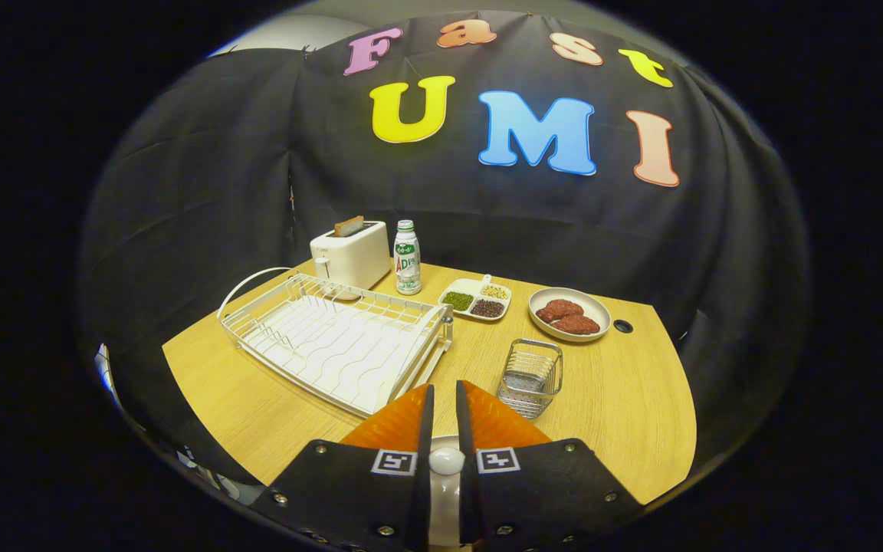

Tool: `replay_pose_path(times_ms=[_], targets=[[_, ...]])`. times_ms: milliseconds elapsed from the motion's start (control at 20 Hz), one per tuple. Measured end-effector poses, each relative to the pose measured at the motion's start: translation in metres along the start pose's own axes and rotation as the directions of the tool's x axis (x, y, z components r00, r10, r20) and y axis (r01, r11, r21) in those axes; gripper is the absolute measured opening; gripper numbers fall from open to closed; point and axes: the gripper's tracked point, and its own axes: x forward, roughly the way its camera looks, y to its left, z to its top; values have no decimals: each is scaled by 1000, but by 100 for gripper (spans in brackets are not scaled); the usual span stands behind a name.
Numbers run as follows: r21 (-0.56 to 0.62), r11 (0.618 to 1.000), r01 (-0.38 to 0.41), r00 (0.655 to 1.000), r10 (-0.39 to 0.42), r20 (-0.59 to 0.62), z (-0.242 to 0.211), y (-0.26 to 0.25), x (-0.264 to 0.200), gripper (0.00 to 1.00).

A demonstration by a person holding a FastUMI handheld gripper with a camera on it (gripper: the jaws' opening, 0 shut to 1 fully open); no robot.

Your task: Take the plate from the dish rack, then take the spoon from the basket and place it into the plate.

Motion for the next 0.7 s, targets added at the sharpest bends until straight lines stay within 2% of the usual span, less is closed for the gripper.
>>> replay_pose_path(times_ms=[400, 700], targets=[[-38, 997, -70, 994, 67, -82, -15, 9, 23, 15], [-94, 985, -146, 986, 137, -97, -13, 10, 34, 17]])
